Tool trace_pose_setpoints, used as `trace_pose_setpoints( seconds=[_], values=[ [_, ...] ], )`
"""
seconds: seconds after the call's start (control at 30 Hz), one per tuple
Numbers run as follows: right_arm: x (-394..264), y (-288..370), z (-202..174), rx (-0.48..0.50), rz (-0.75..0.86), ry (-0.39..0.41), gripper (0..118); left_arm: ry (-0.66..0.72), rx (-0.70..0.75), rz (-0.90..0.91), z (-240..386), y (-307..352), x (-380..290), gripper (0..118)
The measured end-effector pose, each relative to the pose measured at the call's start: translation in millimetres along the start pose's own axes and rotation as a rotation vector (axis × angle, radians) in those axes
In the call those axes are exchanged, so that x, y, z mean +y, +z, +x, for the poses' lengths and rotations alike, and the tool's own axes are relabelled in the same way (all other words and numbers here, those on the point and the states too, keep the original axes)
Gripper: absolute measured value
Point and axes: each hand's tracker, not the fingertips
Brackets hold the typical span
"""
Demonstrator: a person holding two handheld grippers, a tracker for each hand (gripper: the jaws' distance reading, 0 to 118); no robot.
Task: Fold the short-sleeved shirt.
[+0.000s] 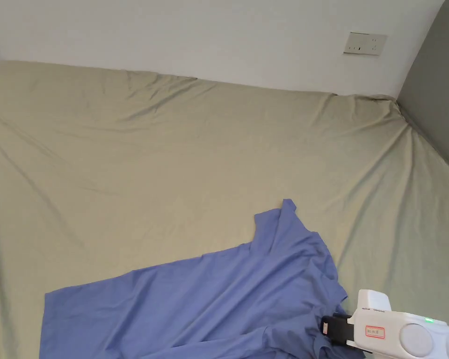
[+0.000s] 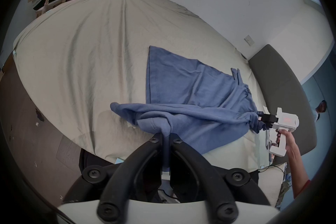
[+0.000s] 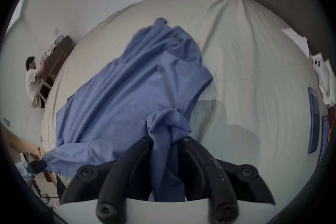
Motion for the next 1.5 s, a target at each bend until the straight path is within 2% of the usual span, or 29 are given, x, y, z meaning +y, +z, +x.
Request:
trace_pose_setpoints(
  seconds=[0.17,0.4,0.57,0.7,0.93,1.07,1.17,1.23,1.33,1.37,1.4,1.43,1.47,1.5],
  values=[
    [-32,67,3,0.048,0.081,-0.053,19,-0.006,-0.043,0.040,3,24,5,6],
    [-109,130,23,0.049,0.040,-0.109,19,-0.004,-0.072,0.069,-14,48,9,6],
    [-163,118,38,0.064,-0.013,-0.248,19,-0.029,-0.008,0.005,-35,36,-3,6],
    [-176,90,38,0.017,-0.016,-0.237,19,-0.065,0.017,-0.038,-39,9,-15,6],
    [-164,102,39,0.050,0.008,-0.274,19,-0.054,0.005,-0.015,-37,10,-6,6],
    [-146,107,29,0.039,0.057,-0.187,19,-0.087,0.002,0.008,-31,7,3,6],
    [-143,97,27,0.020,0.067,-0.165,19,-0.103,-0.007,0.046,-27,2,4,6],
    [-151,80,30,-0.010,-0.001,-0.187,19,-0.168,0.059,-0.005,-30,-16,-3,6],
    [-164,73,35,-0.016,-0.004,-0.181,21,-0.101,0.048,-0.041,-42,-26,-12,8],
    [-166,74,36,-0.015,0.005,-0.183,27,-0.089,0.045,-0.043,-44,-26,-13,16],
    [-167,75,38,-0.015,0.018,-0.182,46,-0.088,0.058,-0.043,-46,-27,-14,40],
    [-167,78,38,-0.039,0.024,-0.168,66,-0.098,0.094,-0.040,-46,-28,-15,66],
    [-166,82,37,-0.083,0.030,-0.139,86,-0.113,0.111,-0.027,-47,-26,-16,87],
    [-162,89,37,-0.099,0.043,-0.114,109,-0.104,0.081,0.006,-48,-21,-14,110]
  ],
)
